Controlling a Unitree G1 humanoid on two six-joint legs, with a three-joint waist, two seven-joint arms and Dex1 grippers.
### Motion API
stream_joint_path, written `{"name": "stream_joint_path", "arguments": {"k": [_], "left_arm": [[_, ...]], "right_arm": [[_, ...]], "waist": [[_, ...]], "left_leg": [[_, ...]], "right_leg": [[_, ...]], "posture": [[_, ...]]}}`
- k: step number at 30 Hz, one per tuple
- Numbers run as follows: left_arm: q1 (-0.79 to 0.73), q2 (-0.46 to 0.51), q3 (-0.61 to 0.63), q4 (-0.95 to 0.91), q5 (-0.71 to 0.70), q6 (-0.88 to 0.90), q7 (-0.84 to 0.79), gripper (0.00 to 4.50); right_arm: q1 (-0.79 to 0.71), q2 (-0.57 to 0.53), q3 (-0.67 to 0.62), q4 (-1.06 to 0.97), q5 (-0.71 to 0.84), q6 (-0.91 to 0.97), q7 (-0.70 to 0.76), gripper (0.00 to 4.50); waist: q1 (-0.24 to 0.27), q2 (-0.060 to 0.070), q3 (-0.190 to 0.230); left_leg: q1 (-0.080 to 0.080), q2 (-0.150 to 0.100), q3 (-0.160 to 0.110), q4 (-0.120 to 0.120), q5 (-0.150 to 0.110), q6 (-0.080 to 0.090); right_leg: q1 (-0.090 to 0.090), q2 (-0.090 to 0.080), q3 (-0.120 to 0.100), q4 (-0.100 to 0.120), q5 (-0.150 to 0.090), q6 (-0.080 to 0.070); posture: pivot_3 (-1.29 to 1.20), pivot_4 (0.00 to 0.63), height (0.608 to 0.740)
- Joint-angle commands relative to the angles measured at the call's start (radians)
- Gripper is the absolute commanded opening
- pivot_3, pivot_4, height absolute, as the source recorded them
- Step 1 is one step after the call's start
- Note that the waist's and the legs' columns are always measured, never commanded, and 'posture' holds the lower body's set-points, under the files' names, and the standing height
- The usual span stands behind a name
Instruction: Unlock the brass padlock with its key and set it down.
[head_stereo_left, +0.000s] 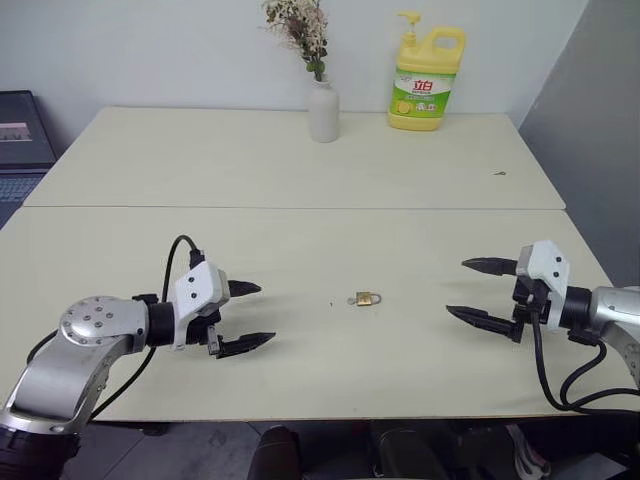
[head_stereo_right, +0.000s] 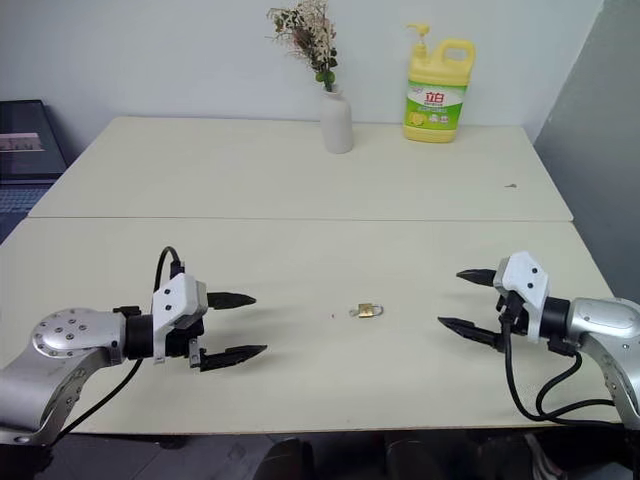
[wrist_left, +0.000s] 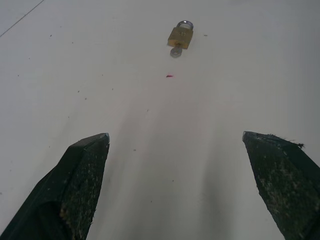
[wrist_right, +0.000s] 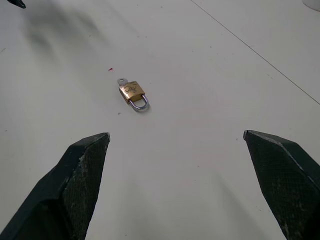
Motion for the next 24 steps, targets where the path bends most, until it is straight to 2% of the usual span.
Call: {"name": "stream_joint_path", "arguments": {"k": [1, 4, 14, 18, 24], "left_arm": [[-0.018, -0.004, 0.004, -0.017, -0.018, -0.022, -0.019, 4.48], [-0.02, 0.004, -0.02, -0.014, 0.017, -0.049, -0.027, 4.48], [0.001, -0.037, -0.023, -0.043, 0.002, -0.125, -0.041, 4.48], [-0.011, -0.015, -0.046, -0.046, -0.001, -0.068, -0.047, 4.48], [-0.047, -0.02, -0.056, -0.029, -0.009, -0.085, -0.077, 4.48]], "right_arm": [[0.007, -0.004, -0.016, -0.055, 0.023, 0.014, 0.004, 4.5], [0.009, -0.005, -0.004, -0.07, 0.022, 0.019, 0.013, 4.5], [0.037, 0.013, 0.057, -0.087, -0.001, -0.022, 0.06, 4.5], [0.028, 0.022, 0.09, -0.094, -0.016, -0.043, 0.061, 4.5], [0.02, 0.017, 0.105, -0.109, -0.041, -0.046, 0.046, 4.5]], "waist": [[0.0, 0.0, 0.0], [0.0, 0.0, 0.0], [0.0, 0.0, 0.0], [0.0, 0.0, 0.0], [0.001, 0.0, 0.0]], "left_leg": [[0.0, 0.0, 0.0, 0.0, 0.0, 0.0], [0.0, 0.0, 0.0, 0.0, 0.0, 0.0], [0.0, 0.0, 0.0, 0.0, 0.0, 0.0], [0.0, 0.0, 0.0, 0.0, 0.0, 0.0], [0.0, 0.0, 0.0, 0.001, 0.0, 0.0]], "right_leg": [[0.0, 0.0, 0.0, 0.0, 0.0, 0.0], [0.0, 0.0, 0.0, 0.0, 0.0, 0.0], [0.0, 0.0, 0.0, 0.0, 0.0, 0.0], [0.0, 0.0, 0.0, 0.0, 0.0, 0.0], [0.0, 0.0, 0.0, 0.0, 0.0, 0.0]], "posture": [[0.0, 0.15, 0.74], [0.0, 0.15, 0.74], [0.0, 0.15, 0.74], [0.0, 0.15, 0.74], [0.0, 0.15, 0.74]]}}
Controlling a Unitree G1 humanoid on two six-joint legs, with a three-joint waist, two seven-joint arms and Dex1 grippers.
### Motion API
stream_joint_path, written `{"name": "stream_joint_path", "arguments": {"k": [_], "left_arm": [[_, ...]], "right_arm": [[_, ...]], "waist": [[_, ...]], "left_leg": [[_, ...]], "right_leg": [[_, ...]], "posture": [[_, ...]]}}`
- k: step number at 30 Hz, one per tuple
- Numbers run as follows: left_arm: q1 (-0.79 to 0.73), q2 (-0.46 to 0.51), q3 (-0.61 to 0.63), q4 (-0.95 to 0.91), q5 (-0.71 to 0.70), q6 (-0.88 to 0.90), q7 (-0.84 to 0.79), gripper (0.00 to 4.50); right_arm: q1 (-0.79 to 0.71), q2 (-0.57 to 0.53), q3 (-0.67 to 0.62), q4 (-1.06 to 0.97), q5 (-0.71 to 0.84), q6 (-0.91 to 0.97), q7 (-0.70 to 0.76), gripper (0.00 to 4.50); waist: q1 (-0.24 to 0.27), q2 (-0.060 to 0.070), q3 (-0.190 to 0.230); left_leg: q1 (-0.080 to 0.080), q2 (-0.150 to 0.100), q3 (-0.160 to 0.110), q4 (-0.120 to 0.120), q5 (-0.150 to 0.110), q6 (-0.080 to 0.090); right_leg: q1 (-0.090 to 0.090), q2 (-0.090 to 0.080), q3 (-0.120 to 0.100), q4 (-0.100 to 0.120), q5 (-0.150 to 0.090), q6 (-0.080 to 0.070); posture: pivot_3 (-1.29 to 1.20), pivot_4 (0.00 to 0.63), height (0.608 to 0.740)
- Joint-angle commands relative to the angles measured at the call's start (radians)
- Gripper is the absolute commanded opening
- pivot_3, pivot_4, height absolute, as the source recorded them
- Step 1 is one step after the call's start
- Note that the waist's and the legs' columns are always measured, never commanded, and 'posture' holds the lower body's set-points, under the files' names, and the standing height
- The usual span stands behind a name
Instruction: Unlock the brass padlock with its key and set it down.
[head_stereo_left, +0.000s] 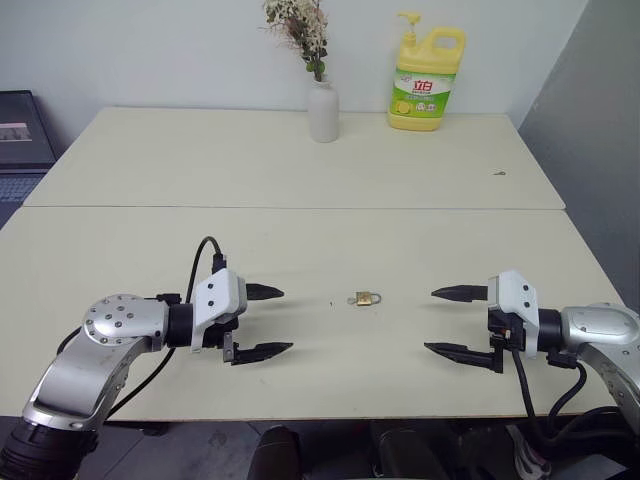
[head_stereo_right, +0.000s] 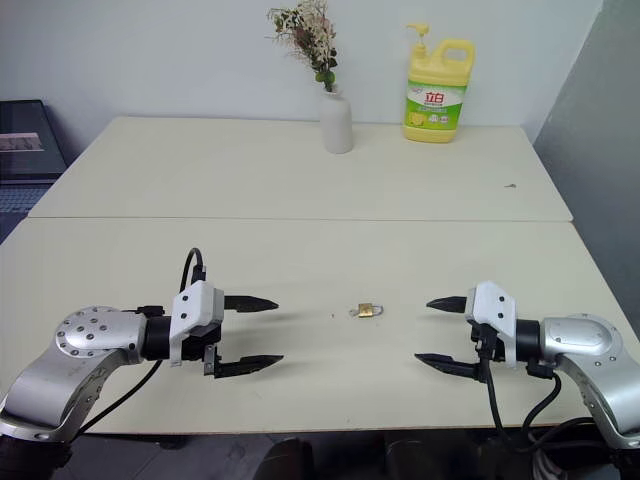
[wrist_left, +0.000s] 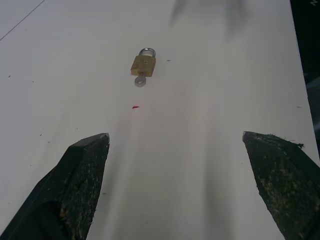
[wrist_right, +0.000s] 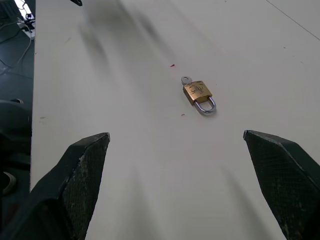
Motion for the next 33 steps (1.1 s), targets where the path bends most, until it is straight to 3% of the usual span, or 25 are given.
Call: {"name": "stream_joint_path", "arguments": {"k": [1, 7, 11, 20, 33], "left_arm": [[-0.022, 0.011, 0.004, -0.012, -0.005, -0.028, -0.023, 4.48], [0.004, 0.02, 0.002, -0.013, 0.021, -0.092, -0.055, 4.48], [0.02, 0.019, -0.023, -0.059, 0.031, -0.085, -0.047, 4.48], [-0.018, 0.013, -0.06, -0.062, 0.054, -0.074, -0.021, 4.48], [-0.04, 0.007, -0.069, -0.031, 0.065, -0.091, -0.025, 4.48]], "right_arm": [[-0.039, -0.004, 0.012, -0.046, -0.002, 0.004, -0.005, 4.5], [-0.131, 0.013, 0.123, -0.021, -0.06, 0.029, -0.023, 4.5], [-0.319, 0.108, 0.31, 0.106, -0.196, 0.058, -0.043, 4.5], [-0.539, 0.247, 0.459, 0.371, -0.331, 0.03, -0.017, 4.5], [-0.61, 0.321, 0.49, 0.535, -0.397, -0.008, 0.033, 4.5]], "waist": [[0.0, 0.0, 0.0], [-0.003, 0.0, 0.0], [-0.009, 0.0, 0.0], [0.004, 0.0, 0.0], [0.004, 0.0, 0.0]], "left_leg": [[0.0, 0.0, 0.0, 0.0, 0.0, 0.0], [0.0, 0.0, 0.0, 0.0, 0.0, 0.0], [0.001, 0.001, 0.0, 0.0, 0.0, 0.0], [-0.001, 0.0, 0.0, 0.0, 0.0, 0.0], [-0.001, 0.001, 0.0, 0.0, 0.0, 0.0]], "right_leg": [[0.0, 0.0, 0.0, 0.0, 0.0, 0.0], [0.0, 0.0, 0.0, 0.0, 0.0, 0.0], [0.0, 0.001, 0.001, 0.0, 0.0, 0.0], [-0.002, 0.0, 0.0, 0.001, 0.0, -0.001], [-0.002, 0.001, 0.0, 0.001, 0.002, -0.006]], "posture": [[0.0, 0.15, 0.74], [0.0, 0.15, 0.74], [0.0, 0.15, 0.74], [0.0, 0.15, 0.74], [0.0, 0.15, 0.74]]}}
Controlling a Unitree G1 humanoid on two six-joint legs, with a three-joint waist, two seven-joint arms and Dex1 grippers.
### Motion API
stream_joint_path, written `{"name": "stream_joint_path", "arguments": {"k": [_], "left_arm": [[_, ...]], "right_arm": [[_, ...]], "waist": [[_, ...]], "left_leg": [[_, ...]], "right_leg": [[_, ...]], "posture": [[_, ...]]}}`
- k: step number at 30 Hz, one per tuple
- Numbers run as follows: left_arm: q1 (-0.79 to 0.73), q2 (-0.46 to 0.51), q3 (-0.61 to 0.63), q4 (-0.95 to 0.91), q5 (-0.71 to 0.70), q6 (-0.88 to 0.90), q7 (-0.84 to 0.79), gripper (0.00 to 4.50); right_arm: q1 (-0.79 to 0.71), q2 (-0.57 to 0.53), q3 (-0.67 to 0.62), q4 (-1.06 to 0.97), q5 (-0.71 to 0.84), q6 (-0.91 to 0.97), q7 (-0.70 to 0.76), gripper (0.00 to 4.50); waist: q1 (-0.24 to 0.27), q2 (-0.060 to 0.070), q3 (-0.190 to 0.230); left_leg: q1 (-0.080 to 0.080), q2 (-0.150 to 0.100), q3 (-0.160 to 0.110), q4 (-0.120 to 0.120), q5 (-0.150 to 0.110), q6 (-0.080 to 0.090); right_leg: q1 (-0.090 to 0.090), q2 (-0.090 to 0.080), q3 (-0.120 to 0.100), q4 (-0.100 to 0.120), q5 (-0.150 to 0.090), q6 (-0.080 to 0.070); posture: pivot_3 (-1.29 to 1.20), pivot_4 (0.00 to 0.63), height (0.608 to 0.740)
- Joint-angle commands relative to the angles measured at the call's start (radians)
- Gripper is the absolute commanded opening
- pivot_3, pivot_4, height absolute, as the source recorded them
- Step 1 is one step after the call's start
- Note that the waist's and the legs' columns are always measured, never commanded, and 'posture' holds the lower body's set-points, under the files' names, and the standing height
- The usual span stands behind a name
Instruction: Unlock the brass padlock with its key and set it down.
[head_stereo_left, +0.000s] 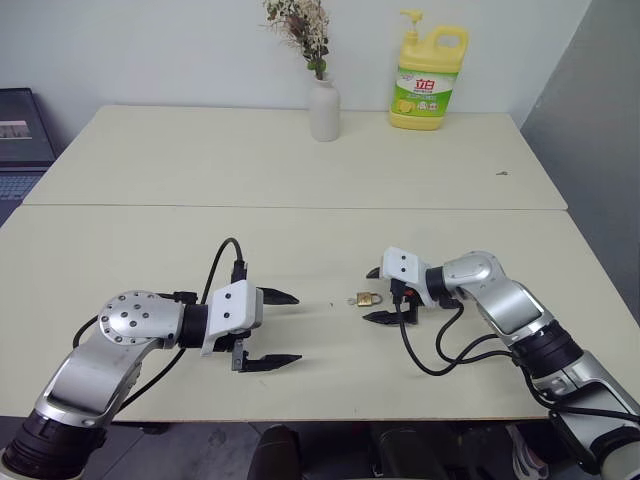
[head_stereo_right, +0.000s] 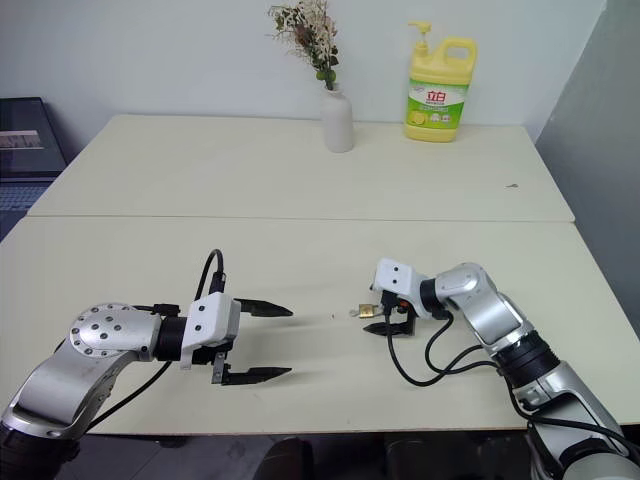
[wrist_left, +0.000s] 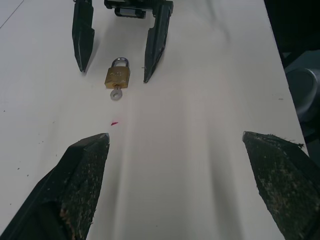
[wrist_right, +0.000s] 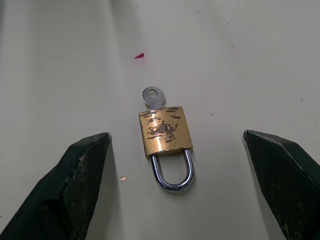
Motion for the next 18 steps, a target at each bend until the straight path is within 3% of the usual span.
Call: {"name": "stream_joint_path", "arguments": {"k": [1, 2, 5, 10, 14, 18], "left_arm": [[-0.015, -0.004, -0.001, 0.0, 0.005, -0.024, -0.002, 4.48], [-0.015, -0.005, -0.002, 0.001, 0.006, -0.025, -0.002, 4.48], [-0.016, -0.008, -0.009, 0.007, 0.012, -0.032, -0.002, 4.5], [-0.007, -0.01, -0.008, 0.018, 0.02, -0.047, -0.006, 4.5], [0.013, -0.011, -0.008, 0.022, 0.024, -0.062, -0.006, 4.5], [0.024, -0.015, -0.006, 0.034, 0.023, -0.074, -0.002, 4.5]], "right_arm": [[-0.011, 0.008, -0.01, -0.002, -0.007, -0.008, 0.019, 4.5], [-0.011, 0.009, -0.01, -0.002, -0.009, -0.009, 0.02, 4.5], [-0.012, 0.022, -0.01, 0.004, -0.014, -0.009, 0.014, 3.95], [-0.002, 0.03, -0.003, -0.002, -0.026, -0.009, 0.016, 2.13], [0.009, 0.033, 0.003, -0.011, -0.039, -0.008, 0.009, 0.93], [0.019, 0.023, -0.001, -0.019, -0.056, -0.024, -0.002, 0.93]], "waist": [[0.0, 0.0, 0.0], [0.0, 0.0, 0.0], [-0.003, 0.0, 0.0], [-0.005, 0.0, 0.0], [-0.005, 0.0, 0.0], [-0.005, 0.0, 0.0]], "left_leg": [[0.0, 0.0, 0.0, 0.0, 0.0, 0.0], [0.0, 0.0, 0.0, 0.0, 0.0, 0.0], [0.0, 0.0, 0.0, 0.0, 0.0, 0.0], [0.0, 0.0, 0.0, 0.0, 0.0, 0.0], [0.0, 0.0, 0.0, 0.0, 0.0, 0.0], [0.0, 0.0, 0.0, 0.0, 0.0, 0.0]], "right_leg": [[0.0, 0.0, 0.0, 0.0, 0.0, 0.0], [0.0, 0.0, 0.0, 0.0, 0.0, 0.0], [0.0, 0.0, 0.0, 0.0, 0.0, 0.0], [0.0, 0.0, 0.0, 0.001, 0.0, 0.0], [0.0, 0.0, 0.0, 0.001, 0.0, 0.0], [0.0, 0.0, 0.0, 0.001, 0.0, 0.0]], "posture": [[0.0, 0.15, 0.74], [0.0, 0.15, 0.74], [0.0, 0.15, 0.74], [0.0, 0.15, 0.74], [0.0, 0.15, 0.74], [0.0, 0.15, 0.74]]}}
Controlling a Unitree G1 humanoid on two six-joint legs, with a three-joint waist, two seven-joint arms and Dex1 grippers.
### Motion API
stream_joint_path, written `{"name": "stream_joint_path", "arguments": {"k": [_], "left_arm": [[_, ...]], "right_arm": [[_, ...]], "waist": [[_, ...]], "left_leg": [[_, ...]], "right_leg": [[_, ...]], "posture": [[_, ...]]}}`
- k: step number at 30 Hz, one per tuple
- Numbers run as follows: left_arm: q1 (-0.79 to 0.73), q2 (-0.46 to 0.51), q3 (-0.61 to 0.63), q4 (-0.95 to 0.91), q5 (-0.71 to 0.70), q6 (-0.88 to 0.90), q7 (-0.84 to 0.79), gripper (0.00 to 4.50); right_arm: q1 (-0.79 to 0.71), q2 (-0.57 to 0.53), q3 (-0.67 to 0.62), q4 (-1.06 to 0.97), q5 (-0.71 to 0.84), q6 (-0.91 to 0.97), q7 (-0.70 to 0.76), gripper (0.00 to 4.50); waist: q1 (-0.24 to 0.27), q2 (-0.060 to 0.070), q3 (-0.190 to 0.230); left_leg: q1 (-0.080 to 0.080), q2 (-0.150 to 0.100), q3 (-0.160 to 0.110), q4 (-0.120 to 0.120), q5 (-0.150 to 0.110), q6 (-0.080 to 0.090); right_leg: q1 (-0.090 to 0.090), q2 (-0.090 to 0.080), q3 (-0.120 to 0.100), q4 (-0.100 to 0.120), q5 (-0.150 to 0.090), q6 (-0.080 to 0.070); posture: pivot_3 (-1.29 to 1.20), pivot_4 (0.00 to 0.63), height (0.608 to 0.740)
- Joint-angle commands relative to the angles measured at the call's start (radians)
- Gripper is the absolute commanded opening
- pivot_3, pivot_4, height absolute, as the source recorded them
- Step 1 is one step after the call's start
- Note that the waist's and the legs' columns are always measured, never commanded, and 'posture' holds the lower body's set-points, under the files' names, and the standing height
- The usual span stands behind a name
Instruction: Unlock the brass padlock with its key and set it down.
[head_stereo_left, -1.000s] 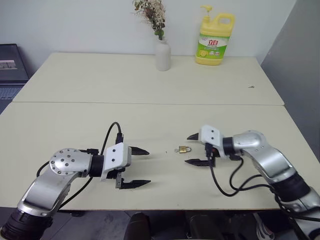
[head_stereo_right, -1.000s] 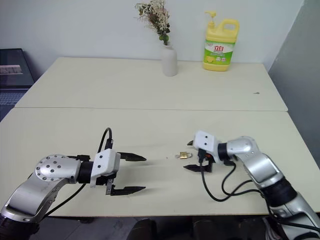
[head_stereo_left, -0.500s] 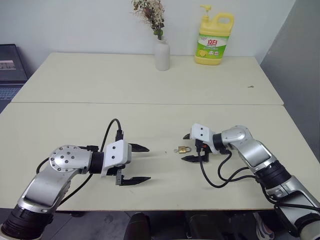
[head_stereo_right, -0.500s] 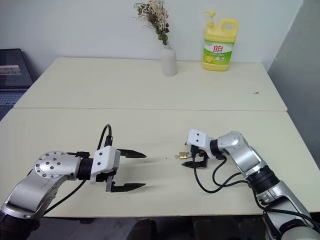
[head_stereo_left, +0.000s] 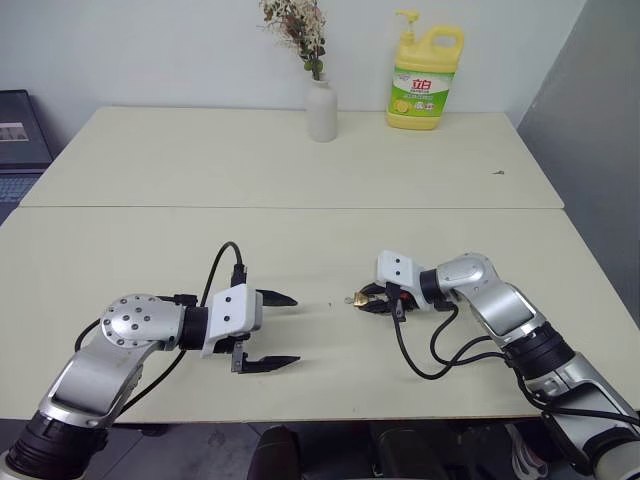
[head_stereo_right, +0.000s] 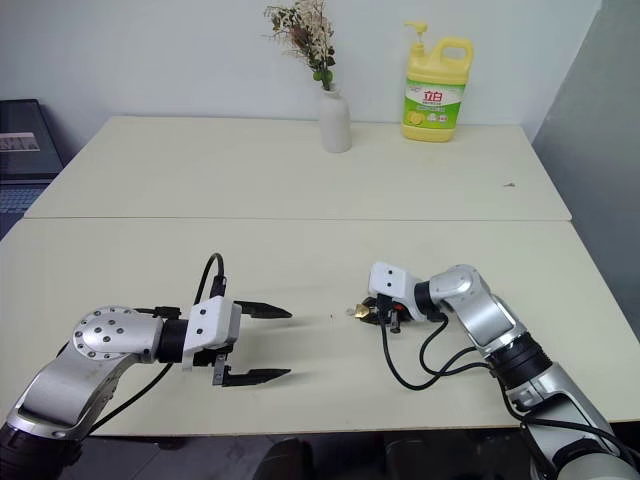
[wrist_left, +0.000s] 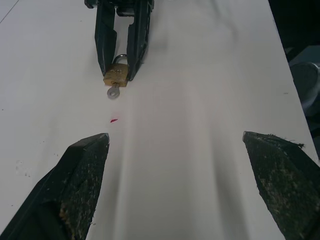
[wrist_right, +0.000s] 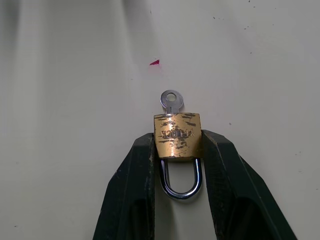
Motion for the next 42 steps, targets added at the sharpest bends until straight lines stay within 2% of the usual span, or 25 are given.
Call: {"name": "stream_joint_path", "arguments": {"k": [1, 4, 7, 13, 17, 19, 23, 29, 33, 42], "left_arm": [[0.005, -0.012, 0.006, 0.0, -0.004, -0.017, 0.005, 4.5], [0.005, -0.029, 0.012, 0.01, -0.011, -0.01, 0.023, 4.5], [-0.003, -0.059, 0.015, 0.023, -0.023, 0.013, 0.044, 4.5], [-0.052, -0.135, 0.027, 0.05, -0.082, 0.09, 0.086, 4.5], [-0.123, -0.169, 0.035, 0.074, -0.139, 0.163, 0.101, 4.5], [-0.177, -0.187, 0.048, 0.094, -0.184, 0.217, 0.108, 4.5], [-0.264, -0.209, 0.061, 0.115, -0.247, 0.301, 0.117, 4.5], [-0.405, -0.267, 0.096, 0.107, -0.414, 0.507, 0.178, 4.5], [-0.472, -0.265, 0.074, 0.11, -0.439, 0.567, 0.173, 4.5], [-0.554, -0.291, 0.002, 0.166, -0.389, 0.565, 0.15, 4.5]], "right_arm": [[0.021, -0.017, -0.01, -0.029, -0.039, -0.029, -0.028, 0.93], [0.055, -0.054, -0.025, -0.07, -0.07, -0.087, -0.051, 0.93], [0.119, -0.149, -0.013, -0.136, -0.169, -0.223, -0.087, 0.93], [0.229, -0.236, -0.094, -0.279, -0.226, -0.308, -0.174, 0.93], [0.256, -0.295, -0.173, -0.359, -0.305, -0.44, -0.27, 0.93], [0.266, -0.324, -0.214, -0.376, -0.381, -0.558, -0.366, 0.93], [0.284, -0.309, -0.284, -0.377, -0.448, -0.691, -0.522, 0.93], [0.276, -0.247, -0.326, -0.408, -0.489, -0.768, -0.633, 0.93], [0.289, -0.237, -0.319, -0.409, -0.488, -0.803, -0.636, 0.93], [0.278, -0.202, -0.294, -0.396, -0.451, -0.85, -0.618, 0.93]], "waist": [[0.0, 0.0, 0.0], [0.001, 0.0, 0.0], [0.012, 0.0, 0.0], [0.027, -0.001, 0.0], [0.024, 0.0, 0.0], [0.024, 0.0, 0.0], [0.022, 0.0, 0.0], [0.024, 0.0, 0.0], [0.023, 0.0, 0.0], [0.024, -0.001, 0.0]], "left_leg": [[0.0, 0.0, 0.0, 0.0, 0.0, 0.0], [0.0, 0.0, 0.0, 0.0, 0.0, 0.0], [-0.001, -0.001, 0.0, 0.0, 0.0, 0.0], [-0.001, -0.001, 0.0, 0.001, 0.0, 0.0], [0.0, -0.001, 0.0, 0.001, 0.0, 0.0], [0.0, -0.001, 0.0, 0.001, 0.0, 0.0], [0.0, -0.001, 0.0, 0.001, 0.0, 0.0], [-0.001, -0.001, 0.0, 0.001, 0.0, 0.0], [0.0, -0.001, 0.0, 0.001, 0.0, 0.0], [0.0, -0.001, -0.001, 0.001, 0.0, 0.0]], "right_leg": [[0.0, 0.0, 0.0, 0.0, 0.0, 0.0], [0.0, 0.0, 0.0, 0.0, -0.001, 0.002], [0.0, -0.001, 0.0, 0.0, -0.002, 0.004], [0.001, -0.001, 0.0, -0.001, -0.002, 0.005], [0.001, -0.001, 0.0, 0.0, -0.002, 0.005], [0.001, 0.0, 0.0, 0.0, -0.002, 0.005], [0.001, 0.0, 0.0, 0.0, -0.002, 0.005], [0.001, 0.0, 0.0, 0.0, 0.001, 0.001], [0.001, 0.0, 0.0, 0.0, 0.001, 0.001], [0.002, 0.0, 0.0, 0.0, 0.001, 0.0]], "posture": [[0.0, 0.15, 0.74], [0.0, 0.15, 0.74], [0.0, 0.15, 0.74], [0.0, 0.15, 0.74], [0.0, 0.15, 0.74], [0.0, 0.15, 0.74], [0.0, 0.15, 0.74], [0.0, 0.15, 0.74], [0.0, 0.15, 0.74], [0.0, 0.15, 0.74]]}}
